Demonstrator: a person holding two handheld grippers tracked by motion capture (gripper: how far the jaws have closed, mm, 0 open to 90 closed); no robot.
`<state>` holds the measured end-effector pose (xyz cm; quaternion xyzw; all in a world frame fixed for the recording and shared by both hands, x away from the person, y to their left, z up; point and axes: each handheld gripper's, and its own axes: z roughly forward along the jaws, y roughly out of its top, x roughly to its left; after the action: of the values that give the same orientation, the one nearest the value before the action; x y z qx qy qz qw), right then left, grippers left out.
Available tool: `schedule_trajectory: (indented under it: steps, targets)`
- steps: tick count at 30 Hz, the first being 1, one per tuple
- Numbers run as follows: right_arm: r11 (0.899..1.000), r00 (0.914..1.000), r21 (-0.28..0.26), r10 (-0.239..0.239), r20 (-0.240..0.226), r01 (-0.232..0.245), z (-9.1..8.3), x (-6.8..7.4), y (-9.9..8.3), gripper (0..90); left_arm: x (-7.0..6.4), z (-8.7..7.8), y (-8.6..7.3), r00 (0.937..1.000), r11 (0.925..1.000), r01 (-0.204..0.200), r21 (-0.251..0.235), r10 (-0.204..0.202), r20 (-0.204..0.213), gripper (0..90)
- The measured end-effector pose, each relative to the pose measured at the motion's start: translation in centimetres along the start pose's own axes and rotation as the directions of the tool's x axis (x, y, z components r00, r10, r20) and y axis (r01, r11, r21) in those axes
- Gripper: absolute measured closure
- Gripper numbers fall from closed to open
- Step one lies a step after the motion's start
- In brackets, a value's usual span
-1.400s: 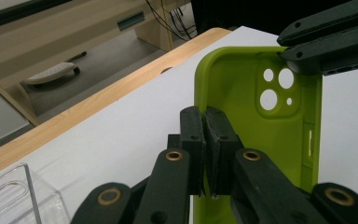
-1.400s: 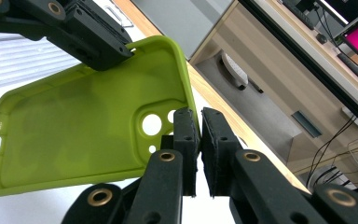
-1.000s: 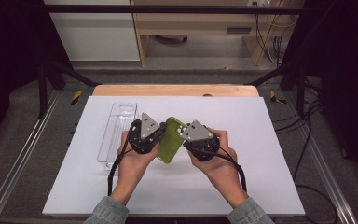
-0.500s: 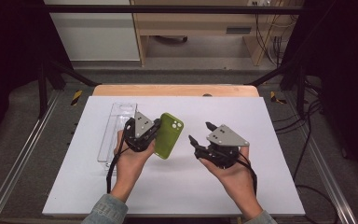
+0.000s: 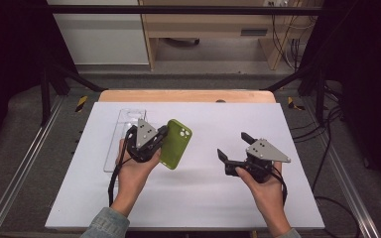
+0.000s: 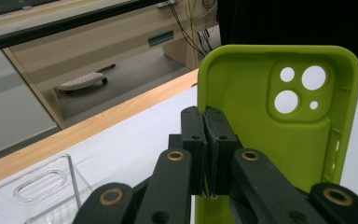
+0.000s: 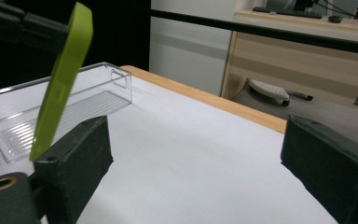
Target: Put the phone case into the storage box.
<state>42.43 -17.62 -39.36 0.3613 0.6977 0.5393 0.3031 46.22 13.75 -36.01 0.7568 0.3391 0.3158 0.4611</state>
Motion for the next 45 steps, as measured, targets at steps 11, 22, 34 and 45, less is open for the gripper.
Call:
schedule_trajectory:
  steps: [11,22,34,45]
  targets:
    - [0.999,0.9991,-0.013,0.031,0.028,-0.031,-2.0,-1.6,-3.5,10.6,1.8,-1.6,0.5,0.9997,0.9996,0.01,-0.026,-0.01,-0.021,87.5]
    - [0.998,0.9982,0.008,0.056,0.022,-0.056,-3.6,-3.1,-7.7,13.4,3.9,-2.8,0.6,0.9967,0.9963,0.048,-0.072,-0.052,-0.062,87.5]
    - [1.0,0.9988,0.002,-0.009,0.048,0.009,-4.6,-3.2,-9.3,4.0,7.6,-3.6,1.5,0.9857,0.9932,0.098,-0.062,-0.105,-0.132,87.6]
    - [0.999,0.999,-0.044,-0.019,0.041,0.021,-4.7,-2.8,-9.6,3.5,11.4,-4.9,0.5,0.9554,0.9703,0.213,-0.114,-0.232,-0.183,87.6]
